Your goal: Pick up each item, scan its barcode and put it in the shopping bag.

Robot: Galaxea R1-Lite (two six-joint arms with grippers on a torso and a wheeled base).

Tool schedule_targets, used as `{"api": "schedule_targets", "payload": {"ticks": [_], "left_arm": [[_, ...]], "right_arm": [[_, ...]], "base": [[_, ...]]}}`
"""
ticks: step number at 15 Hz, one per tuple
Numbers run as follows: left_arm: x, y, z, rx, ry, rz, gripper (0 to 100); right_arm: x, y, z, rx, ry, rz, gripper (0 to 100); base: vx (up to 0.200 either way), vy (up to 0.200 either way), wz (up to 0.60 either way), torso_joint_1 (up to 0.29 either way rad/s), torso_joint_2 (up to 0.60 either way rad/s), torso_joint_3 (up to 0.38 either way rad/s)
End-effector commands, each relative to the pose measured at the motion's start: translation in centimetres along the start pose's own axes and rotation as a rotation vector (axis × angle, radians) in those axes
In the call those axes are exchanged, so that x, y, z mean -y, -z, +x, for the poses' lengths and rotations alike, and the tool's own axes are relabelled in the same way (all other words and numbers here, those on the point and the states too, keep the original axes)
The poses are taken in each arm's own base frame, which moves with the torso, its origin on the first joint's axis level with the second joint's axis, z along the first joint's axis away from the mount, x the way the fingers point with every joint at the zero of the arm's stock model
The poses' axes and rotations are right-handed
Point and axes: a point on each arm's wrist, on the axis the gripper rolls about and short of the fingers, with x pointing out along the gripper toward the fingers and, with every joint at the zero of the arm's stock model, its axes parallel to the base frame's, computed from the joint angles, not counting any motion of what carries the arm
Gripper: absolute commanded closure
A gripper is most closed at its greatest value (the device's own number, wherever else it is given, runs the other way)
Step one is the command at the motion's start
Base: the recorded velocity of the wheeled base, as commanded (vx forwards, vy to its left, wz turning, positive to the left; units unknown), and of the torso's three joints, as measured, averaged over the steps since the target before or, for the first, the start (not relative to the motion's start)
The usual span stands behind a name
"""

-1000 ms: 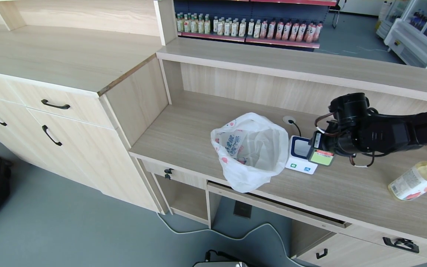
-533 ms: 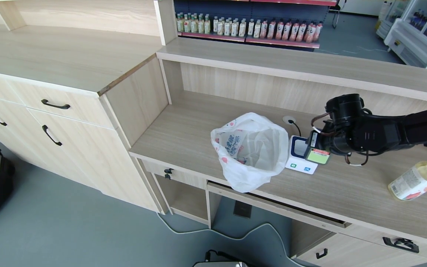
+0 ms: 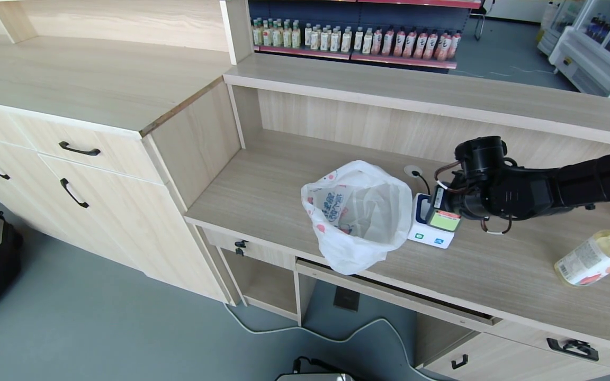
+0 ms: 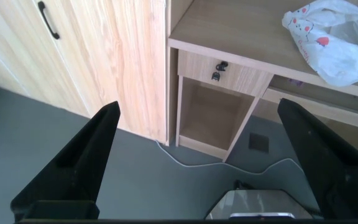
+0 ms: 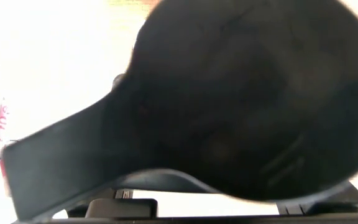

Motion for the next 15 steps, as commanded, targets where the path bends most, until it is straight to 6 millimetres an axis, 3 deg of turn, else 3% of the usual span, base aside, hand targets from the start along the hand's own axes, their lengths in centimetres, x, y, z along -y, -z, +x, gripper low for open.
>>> {"api": "schedule_targets", "payload": {"ticks": [1, 12, 13, 15], "left_arm": [[0.0, 0.0, 0.0, 0.001, 0.000, -0.001, 0], [0.0, 0.0, 0.0, 0.001, 0.000, -0.001, 0], [0.0, 0.0, 0.0, 0.001, 0.000, -0.001, 0], [0.0, 0.0, 0.0, 0.001, 0.000, -0.001, 0]], "right_arm": [[-0.3, 0.4, 0.6, -0.002, -0.005, -0.003, 100], [-1.0, 1.0, 1.6, -0.005, -0.013, -0.011, 100], [-0.9, 0.8, 1.3, 0.001, -0.015, -0.009, 100], [-0.7, -0.8, -1.3, 0.048, -0.032, -0.005, 100]], "base": [[0.000, 0.000, 0.00, 0.000, 0.00, 0.000], [0.000, 0.000, 0.00, 0.000, 0.00, 0.000], [0.000, 0.000, 0.00, 0.000, 0.00, 0.000], [0.000, 0.000, 0.00, 0.000, 0.00, 0.000]]}}
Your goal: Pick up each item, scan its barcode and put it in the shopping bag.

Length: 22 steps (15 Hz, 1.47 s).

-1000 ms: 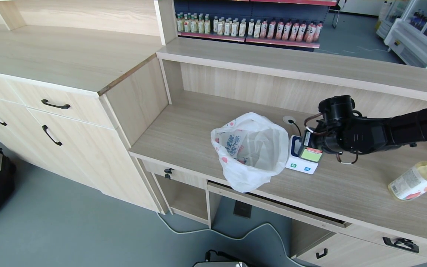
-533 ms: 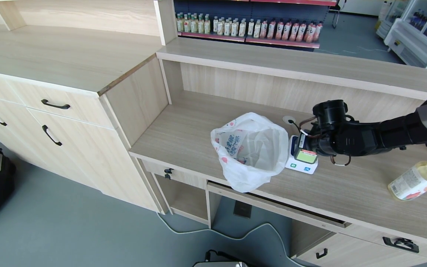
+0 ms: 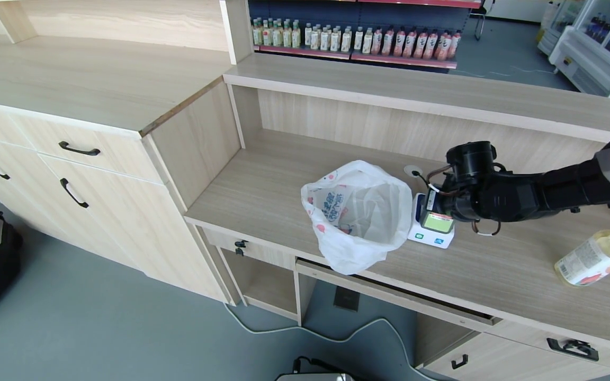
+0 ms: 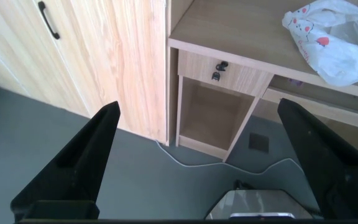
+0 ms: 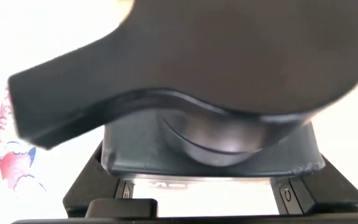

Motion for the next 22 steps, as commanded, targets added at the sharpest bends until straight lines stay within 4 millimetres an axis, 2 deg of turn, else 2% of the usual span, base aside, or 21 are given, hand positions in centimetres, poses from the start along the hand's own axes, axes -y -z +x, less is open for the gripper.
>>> {"api": "schedule_targets", "payload": {"ticks": [1, 2, 3, 4, 5, 7, 8, 12, 15, 17, 22], "left_arm": [[0.0, 0.0, 0.0, 0.001, 0.000, -0.001, 0], [0.0, 0.0, 0.0, 0.001, 0.000, -0.001, 0], [0.0, 0.0, 0.0, 0.001, 0.000, -0.001, 0], [0.0, 0.0, 0.0, 0.001, 0.000, -0.001, 0], [0.0, 0.0, 0.0, 0.001, 0.000, -0.001, 0], [0.0, 0.0, 0.0, 0.001, 0.000, -0.001, 0], [0.0, 0.0, 0.0, 0.001, 0.000, -0.001, 0], [0.0, 0.0, 0.0, 0.001, 0.000, -0.001, 0], [0.0, 0.0, 0.0, 0.001, 0.000, -0.001, 0], [0.0, 0.0, 0.0, 0.001, 0.000, -0.001, 0], [0.0, 0.0, 0.0, 0.001, 0.000, -0.001, 0]], "right_arm": [[0.4, -2.0, -3.7, 0.066, -0.020, -0.026, 100], [0.9, -2.3, -5.1, 0.078, -0.017, -0.078, 100], [1.8, -2.8, -7.4, 0.117, -0.015, -0.165, 100], [3.3, -2.6, -10.2, 0.186, -0.001, -0.266, 100], [4.2, -1.9, -11.8, 0.240, 0.008, -0.342, 100], [5.8, 0.4, -13.2, 0.340, 0.039, -0.461, 100], [5.9, 0.6, -13.3, 0.371, 0.042, -0.475, 100], [4.8, 0.1, -11.3, 0.521, 0.004, -0.479, 100], [2.8, 0.0, -7.5, 0.656, -0.062, -0.516, 100], [1.8, 0.0, -4.8, 0.679, -0.166, -0.535, 100], [1.4, 4.2, 0.3, 0.526, -0.224, -0.412, 100]], "base": [[0.000, 0.000, 0.00, 0.000, 0.00, 0.000], [0.000, 0.000, 0.00, 0.000, 0.00, 0.000], [0.000, 0.000, 0.00, 0.000, 0.00, 0.000], [0.000, 0.000, 0.00, 0.000, 0.00, 0.000], [0.000, 0.000, 0.00, 0.000, 0.00, 0.000], [0.000, 0.000, 0.00, 0.000, 0.00, 0.000], [0.000, 0.000, 0.00, 0.000, 0.00, 0.000], [0.000, 0.000, 0.15, 0.001, 0.00, 0.001], [0.000, 0.000, 0.60, 0.001, 0.00, 0.002], [0.000, 0.000, 0.00, 0.000, 0.00, 0.000], [0.000, 0.000, 0.00, 0.000, 0.00, 0.000]]}}
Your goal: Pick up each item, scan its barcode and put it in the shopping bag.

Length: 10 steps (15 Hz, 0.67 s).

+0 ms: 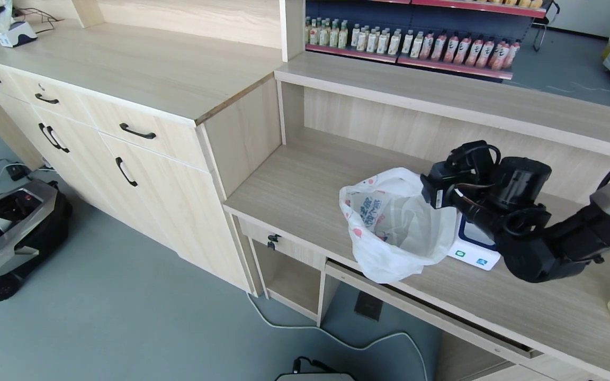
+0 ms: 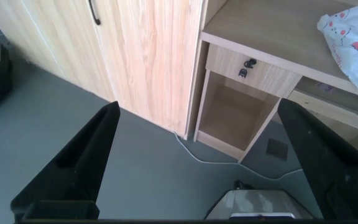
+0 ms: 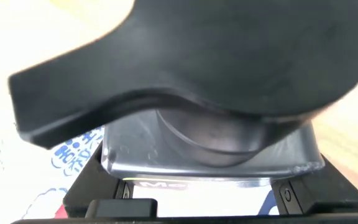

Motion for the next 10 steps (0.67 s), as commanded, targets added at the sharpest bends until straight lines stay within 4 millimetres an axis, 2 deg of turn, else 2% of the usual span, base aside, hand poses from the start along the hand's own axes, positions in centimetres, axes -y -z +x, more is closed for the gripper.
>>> {"api": "schedule_targets", "payload": {"ticks": [1, 6, 10], "left_arm": [[0.0, 0.0, 0.0, 0.001, 0.000, 0.000, 0], [0.0, 0.0, 0.0, 0.001, 0.000, 0.000, 0], [0.0, 0.0, 0.0, 0.001, 0.000, 0.000, 0]], "right_arm": [[-0.8, 3.8, 1.3, -0.083, -0.016, 0.017, 100], [-1.6, 4.7, 3.1, -0.067, -0.028, 0.041, 100], [-2.5, 6.4, 3.4, -0.107, -0.047, 0.038, 100]], "base": [[0.000, 0.000, 0.00, 0.000, 0.00, 0.000], [0.000, 0.000, 0.00, 0.000, 0.00, 0.000], [0.000, 0.000, 0.00, 0.000, 0.00, 0.000]]}}
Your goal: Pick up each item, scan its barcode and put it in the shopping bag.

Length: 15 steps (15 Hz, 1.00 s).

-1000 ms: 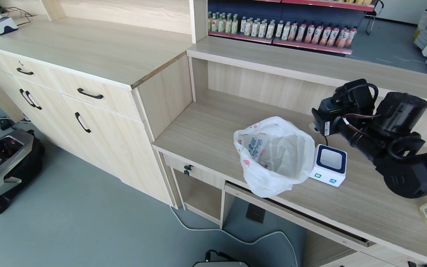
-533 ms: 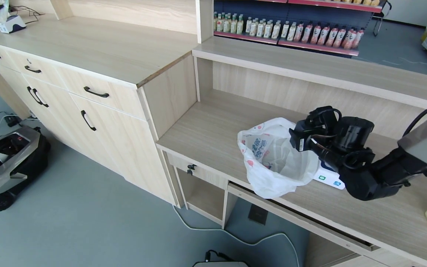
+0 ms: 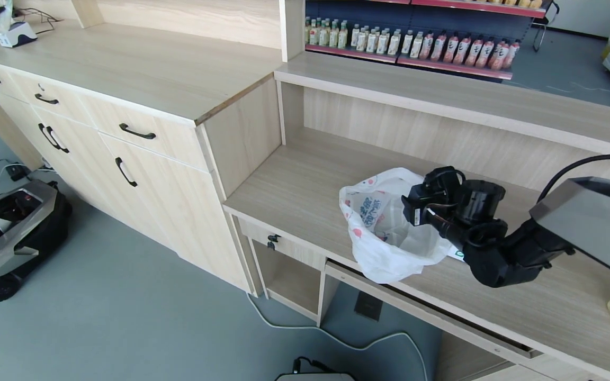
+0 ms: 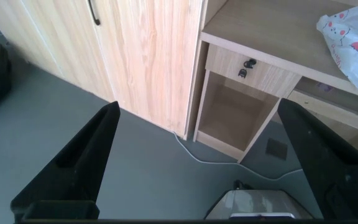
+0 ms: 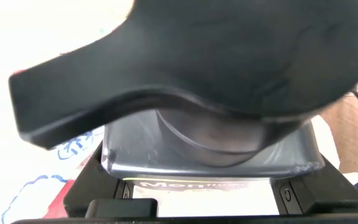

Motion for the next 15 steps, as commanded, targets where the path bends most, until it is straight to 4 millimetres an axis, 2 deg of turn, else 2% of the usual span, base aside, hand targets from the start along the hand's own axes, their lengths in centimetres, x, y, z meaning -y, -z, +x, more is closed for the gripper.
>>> {"api": "schedule_targets", "payload": {"ticks": [1, 7, 14, 15], "left_arm": [[0.0, 0.0, 0.0, 0.001, 0.000, -0.001, 0], [0.0, 0.0, 0.0, 0.001, 0.000, -0.001, 0], [0.0, 0.0, 0.0, 0.001, 0.000, -0.001, 0], [0.0, 0.0, 0.0, 0.002, 0.000, -0.001, 0]], "right_arm": [[-0.5, 1.5, 0.4, -0.029, -0.009, -0.003, 100], [-0.8, 2.9, 1.3, -0.047, -0.014, -0.002, 100], [-0.8, 3.3, 1.3, -0.062, -0.013, -0.005, 100], [-0.8, 3.3, 1.2, -0.065, -0.015, -0.003, 0]], "base": [[0.000, 0.000, 0.00, 0.000, 0.00, 0.000], [0.000, 0.000, 0.00, 0.000, 0.00, 0.000], [0.000, 0.000, 0.00, 0.000, 0.00, 0.000], [0.000, 0.000, 0.00, 0.000, 0.00, 0.000]]}}
